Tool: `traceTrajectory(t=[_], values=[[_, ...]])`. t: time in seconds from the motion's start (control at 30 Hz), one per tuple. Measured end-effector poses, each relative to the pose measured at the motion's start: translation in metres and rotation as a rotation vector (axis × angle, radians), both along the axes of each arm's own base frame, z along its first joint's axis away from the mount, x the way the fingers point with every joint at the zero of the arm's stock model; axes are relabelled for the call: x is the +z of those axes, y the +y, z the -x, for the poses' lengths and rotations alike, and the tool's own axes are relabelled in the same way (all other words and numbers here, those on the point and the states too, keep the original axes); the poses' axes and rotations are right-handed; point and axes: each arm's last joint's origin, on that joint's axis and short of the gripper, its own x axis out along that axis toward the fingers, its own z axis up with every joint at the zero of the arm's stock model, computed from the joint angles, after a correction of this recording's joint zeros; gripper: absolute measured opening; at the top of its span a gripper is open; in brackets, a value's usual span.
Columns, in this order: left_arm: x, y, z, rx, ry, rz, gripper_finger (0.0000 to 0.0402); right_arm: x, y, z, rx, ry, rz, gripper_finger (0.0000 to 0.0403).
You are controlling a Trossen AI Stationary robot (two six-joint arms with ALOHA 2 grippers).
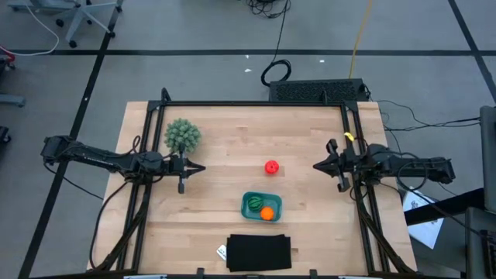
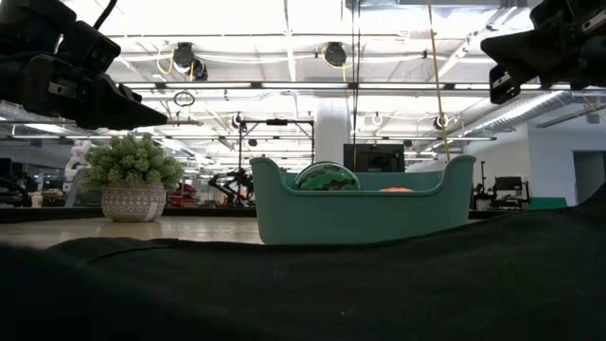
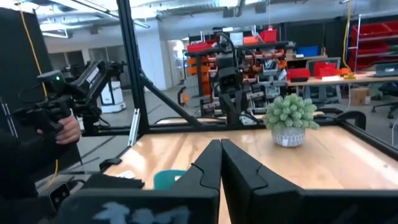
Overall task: Pick and placing Produce into tupperware
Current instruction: Put the apple in the blue bin
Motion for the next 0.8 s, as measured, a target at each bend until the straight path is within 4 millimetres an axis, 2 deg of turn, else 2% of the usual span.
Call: traceTrajectory(t=[0.3,0.8], values=[[0.0000,0.0000,0.0000,0.000,0.000,0.000,0.0021,0.0007,0.0005,0.0001,0.018,-0.085,0.000,0.0000],[0.0000,0.0001,0.0000,0.000,0.000,-0.002,0.0021,0.0008,0.0006,0.0001,0.016,-0.094,0.041,0.0000]])
